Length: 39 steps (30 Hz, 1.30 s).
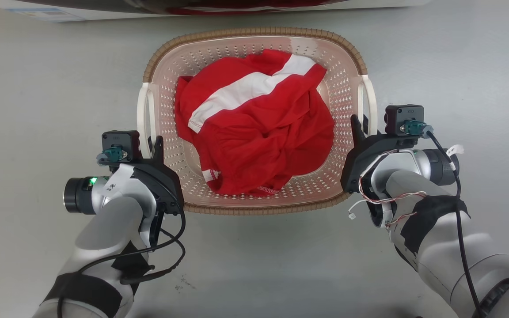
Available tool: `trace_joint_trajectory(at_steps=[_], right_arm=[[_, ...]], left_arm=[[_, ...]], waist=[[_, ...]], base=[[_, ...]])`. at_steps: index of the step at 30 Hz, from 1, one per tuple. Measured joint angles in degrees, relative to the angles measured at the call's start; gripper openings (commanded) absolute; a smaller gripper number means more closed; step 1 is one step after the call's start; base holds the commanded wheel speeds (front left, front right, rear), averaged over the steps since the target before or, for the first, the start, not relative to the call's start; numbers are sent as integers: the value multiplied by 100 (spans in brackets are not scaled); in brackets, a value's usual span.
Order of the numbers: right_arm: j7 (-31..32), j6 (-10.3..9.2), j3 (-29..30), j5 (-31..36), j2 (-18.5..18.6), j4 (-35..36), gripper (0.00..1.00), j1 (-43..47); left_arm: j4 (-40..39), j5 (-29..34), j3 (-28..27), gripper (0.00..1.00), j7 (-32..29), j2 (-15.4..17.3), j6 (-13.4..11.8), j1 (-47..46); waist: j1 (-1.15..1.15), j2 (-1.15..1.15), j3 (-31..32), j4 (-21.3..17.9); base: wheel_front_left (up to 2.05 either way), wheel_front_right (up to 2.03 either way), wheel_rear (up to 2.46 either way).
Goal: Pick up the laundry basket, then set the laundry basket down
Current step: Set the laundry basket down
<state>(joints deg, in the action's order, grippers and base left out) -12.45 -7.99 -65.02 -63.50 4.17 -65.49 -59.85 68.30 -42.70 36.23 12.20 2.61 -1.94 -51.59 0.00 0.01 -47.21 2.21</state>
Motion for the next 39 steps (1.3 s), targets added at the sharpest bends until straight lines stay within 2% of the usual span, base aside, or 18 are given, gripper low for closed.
trace_joint_trajectory(at_steps=[8,9,11,12,13,14,15,16,17,18,29,39], right_arm=[[-27,0,-13,-1,0,1,0,-4],[-32,0,-14,-1,0,1,5,-4],[-33,0,-35,-1,1,-2,40,-4],[-33,0,-41,-1,-1,-1,49,-4],[-36,3,-48,-1,-3,1,74,-4],[-51,20,-59,-1,-14,2,95,-4],[-58,29,-66,-2,-25,9,100,-4],[-73,44,-69,-2,-41,14,100,-4],[-73,43,-71,-2,-49,10,100,-4],[-74,44,-73,-2,-46,10,100,-4],[-79,44,-108,-7,-47,-33,100,-8],[-125,44,-119,-10,-57,-264,100,2]], left_arm=[[73,2,10,0,34,-12,20,-75],[83,3,10,0,36,-12,40,-86],[99,9,14,0,53,-15,43,-91],[114,10,16,2,53,-19,42,-98],[130,10,18,22,53,-18,37,-103],[137,11,23,37,53,-21,38,-103],[143,12,24,45,53,-33,38,-103],[147,12,25,49,53,-45,38,-104],[160,12,25,80,53,-52,38,-104],[166,12,25,100,55,-52,37,-105],[230,11,15,100,104,-81,34,-116],[308,-5,-46,100,154,-80,44,-73]], waist=[[0,-1,-24,2],[0,-1,-29,2],[0,-1,-35,2],[0,-1,-37,2],[0,-1,-38,3],[0,-1,-38,3],[0,-1,-38,3],[0,-1,-38,3],[0,-1,-38,3],[0,-1,-37,4],[0,-1,41,-8],[0,-1,438,-55]], base=[[0,0,0],[0,0,0],[0,0,0],[0,0,0],[0,0,0],[0,0,0],[0,0,0],[0,0,0],[0,0,0],[0,0,0],[0,0,0],[0,0,0]])
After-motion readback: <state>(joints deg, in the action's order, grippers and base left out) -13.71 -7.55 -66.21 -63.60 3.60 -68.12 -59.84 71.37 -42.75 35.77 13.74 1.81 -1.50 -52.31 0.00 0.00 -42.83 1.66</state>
